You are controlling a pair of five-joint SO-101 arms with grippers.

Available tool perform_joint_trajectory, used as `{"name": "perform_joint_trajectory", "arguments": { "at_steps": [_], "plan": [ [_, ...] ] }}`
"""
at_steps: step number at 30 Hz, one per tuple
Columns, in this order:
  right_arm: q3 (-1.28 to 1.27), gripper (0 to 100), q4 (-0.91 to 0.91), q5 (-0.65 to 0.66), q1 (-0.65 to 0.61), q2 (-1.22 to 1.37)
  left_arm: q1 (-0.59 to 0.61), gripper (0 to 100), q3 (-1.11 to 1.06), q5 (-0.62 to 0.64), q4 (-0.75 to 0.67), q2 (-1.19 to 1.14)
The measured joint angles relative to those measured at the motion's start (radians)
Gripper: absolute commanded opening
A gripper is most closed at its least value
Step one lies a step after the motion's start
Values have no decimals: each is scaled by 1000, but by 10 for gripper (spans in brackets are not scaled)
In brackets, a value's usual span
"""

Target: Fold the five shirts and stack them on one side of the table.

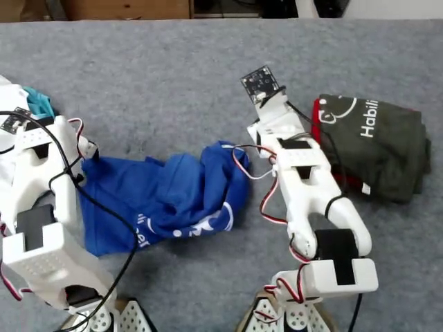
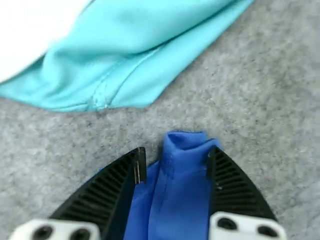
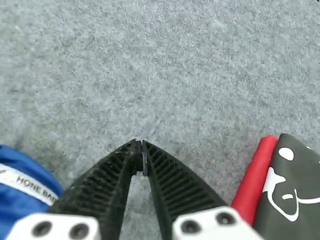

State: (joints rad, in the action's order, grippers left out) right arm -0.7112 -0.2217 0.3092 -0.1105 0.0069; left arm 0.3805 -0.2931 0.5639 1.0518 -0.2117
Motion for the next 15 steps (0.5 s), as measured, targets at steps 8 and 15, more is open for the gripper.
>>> {"name": "perform_joint_trajectory", "arguments": {
  "at_steps": [8,15],
  "plan": [
    [0,2,0,0,-2,0,-2,112,0,0,0,-3],
    [0,2,0,0,-2,0,-3,111,0,0,-15,-8]
  ]
}}
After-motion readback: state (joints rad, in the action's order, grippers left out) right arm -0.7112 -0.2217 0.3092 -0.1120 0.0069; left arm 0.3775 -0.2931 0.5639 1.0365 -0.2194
